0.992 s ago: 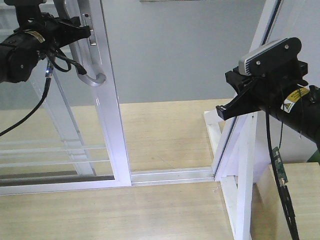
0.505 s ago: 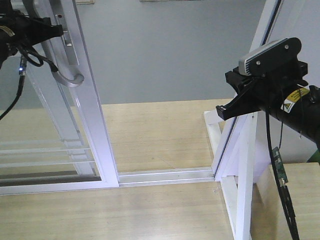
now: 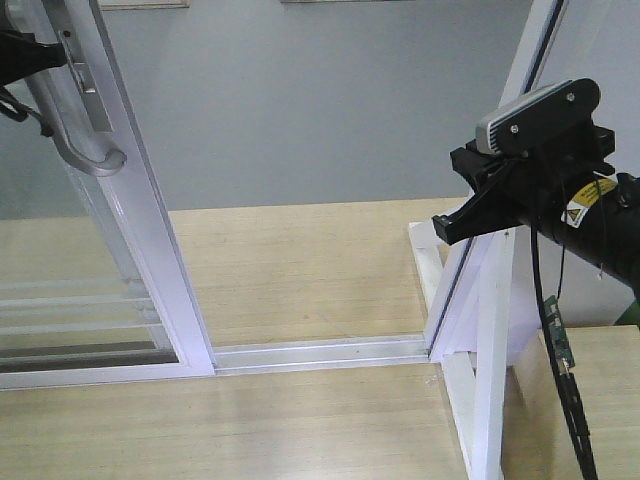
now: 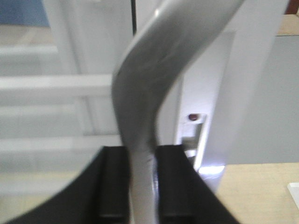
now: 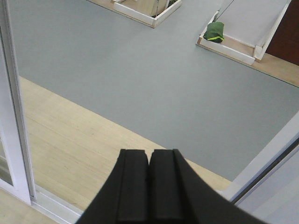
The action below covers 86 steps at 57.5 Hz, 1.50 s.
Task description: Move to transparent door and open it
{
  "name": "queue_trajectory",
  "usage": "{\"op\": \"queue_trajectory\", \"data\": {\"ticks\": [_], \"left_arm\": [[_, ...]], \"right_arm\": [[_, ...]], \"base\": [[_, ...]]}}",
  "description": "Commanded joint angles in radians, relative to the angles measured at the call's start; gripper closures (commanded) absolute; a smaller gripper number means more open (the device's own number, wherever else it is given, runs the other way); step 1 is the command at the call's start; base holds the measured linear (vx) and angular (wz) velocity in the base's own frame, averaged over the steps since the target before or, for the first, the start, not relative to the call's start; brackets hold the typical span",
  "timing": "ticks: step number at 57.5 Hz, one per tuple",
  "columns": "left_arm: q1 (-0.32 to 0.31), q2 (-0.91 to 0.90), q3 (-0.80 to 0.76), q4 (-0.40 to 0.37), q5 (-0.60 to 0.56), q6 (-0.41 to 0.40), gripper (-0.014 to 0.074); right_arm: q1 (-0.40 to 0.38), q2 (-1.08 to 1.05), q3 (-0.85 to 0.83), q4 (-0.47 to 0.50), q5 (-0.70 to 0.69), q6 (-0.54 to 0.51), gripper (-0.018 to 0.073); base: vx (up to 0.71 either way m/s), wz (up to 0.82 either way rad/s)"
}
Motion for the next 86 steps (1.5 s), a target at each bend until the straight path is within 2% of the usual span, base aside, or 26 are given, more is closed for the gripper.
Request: {"op": "queue_trajectory", "data": {"ticks": [1,7,15,25,36,42,51,55,61,67,86], "left_arm": [[-0.017,-0.123,0.007,0.005,-0.100,0.079,0.0598],[-0.012,-0.218,0.090,0.005,-0.100,0.120,0.0598],[-0.012,-0.372,0.241,0.005,-0.095,0.117,0.0598],[-0.023,-0.579,0.405,0.005,-0.022,0.113,0.0598],[-0.078,-0.820,0.581,-0.008,0.102,0.110,0.0598],[-0.105,-0.959,0.686,-0.101,0.178,0.111,0.0598],[-0.117,-1.165,0.815,-0.265,0.299,0.114,0.0598],[-0.117,-1.238,0.850,-0.297,0.330,0.122,0.0598],[-0.117,-1.324,0.877,-0.302,0.353,0.122,0.0598],[-0.117,-1.371,0.877,-0.311,0.359,0.114,0.0598],[-0.117,-1.387,0.877,-0.317,0.364,0.110,0.0598]], "right_arm": [[-0.004,-0.033,-0.026,0.001,-0.074,-0.006,0.0559],[-0.004,-0.057,-0.026,0.001,-0.070,-0.005,0.0559],[-0.004,-0.139,-0.026,0.002,-0.021,-0.003,0.0559],[-0.004,-0.313,-0.026,0.002,0.137,0.019,0.0559],[-0.004,-0.533,-0.026,0.002,0.323,0.035,0.0559],[-0.004,-0.646,-0.002,0.001,0.408,0.056,0.0559],[-0.004,-0.783,0.141,-0.002,0.398,0.072,0.0559],[-0.004,-0.818,0.182,-0.002,0.381,0.075,0.0559],[-0.004,-0.845,0.212,-0.006,0.354,0.066,0.0559],[-0.004,-0.845,0.212,0.004,0.386,0.071,0.0559],[-0.004,-0.845,0.212,0.002,0.406,0.071,0.0559]], "base": [[0.00,0.00],[0.00,0.00],[0.00,0.00],[0.00,0.00],[0.00,0.00],[0.00,0.00],[0.00,0.00],[0.00,0.00],[0.00,0.00],[0.00,0.00],[0.00,0.00]]}}
